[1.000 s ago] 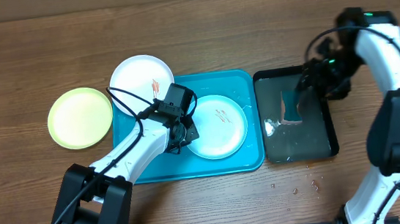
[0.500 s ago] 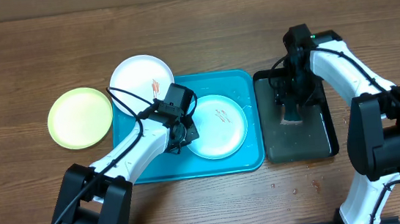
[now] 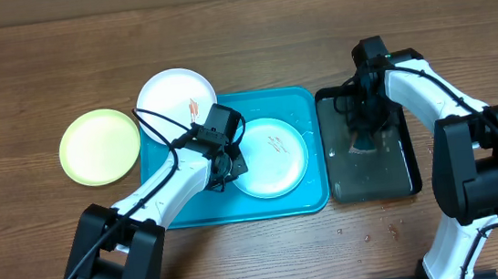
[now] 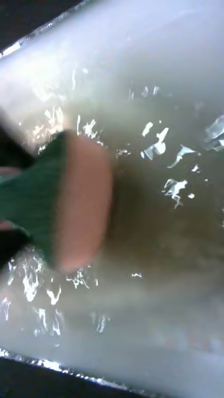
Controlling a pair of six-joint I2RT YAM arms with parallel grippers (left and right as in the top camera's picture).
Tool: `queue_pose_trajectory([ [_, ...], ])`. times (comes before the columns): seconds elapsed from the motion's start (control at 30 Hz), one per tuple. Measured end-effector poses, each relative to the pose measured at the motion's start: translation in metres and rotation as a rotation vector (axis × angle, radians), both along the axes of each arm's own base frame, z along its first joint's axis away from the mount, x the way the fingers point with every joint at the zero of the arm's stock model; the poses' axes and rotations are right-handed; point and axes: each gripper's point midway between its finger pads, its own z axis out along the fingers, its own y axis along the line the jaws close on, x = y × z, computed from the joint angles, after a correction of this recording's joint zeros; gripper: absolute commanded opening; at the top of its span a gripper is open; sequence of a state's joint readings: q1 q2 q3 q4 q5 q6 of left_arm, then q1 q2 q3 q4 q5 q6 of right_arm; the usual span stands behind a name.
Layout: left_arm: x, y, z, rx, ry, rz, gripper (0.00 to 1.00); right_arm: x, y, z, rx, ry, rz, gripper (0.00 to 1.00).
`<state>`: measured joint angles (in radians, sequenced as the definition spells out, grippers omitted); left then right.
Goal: Clean dirty plates on tray and stack at the side
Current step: 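Grasp the sponge with right gripper and dip it in the water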
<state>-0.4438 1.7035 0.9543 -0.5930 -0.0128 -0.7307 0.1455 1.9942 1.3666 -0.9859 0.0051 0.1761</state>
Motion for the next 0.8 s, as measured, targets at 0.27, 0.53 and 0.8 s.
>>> queue_pose_trajectory([
  [0.27, 0.0, 0.0, 0.0, 0.0, 0.0, 0.0, 0.04, 0.017, 0.003, 0.001, 0.011, -0.069, 0.006, 0.47],
  [0.53, 0.0, 0.0, 0.0, 0.0, 0.0, 0.0, 0.04, 0.013, 0.002, 0.001, 0.008, -0.052, -0.005, 1.0],
  [0.8, 0.0, 0.0, 0.0, 0.0, -0.001, 0.0, 0.05, -0.031, -0.001, 0.002, 0.005, 0.129, 0.001, 0.61],
])
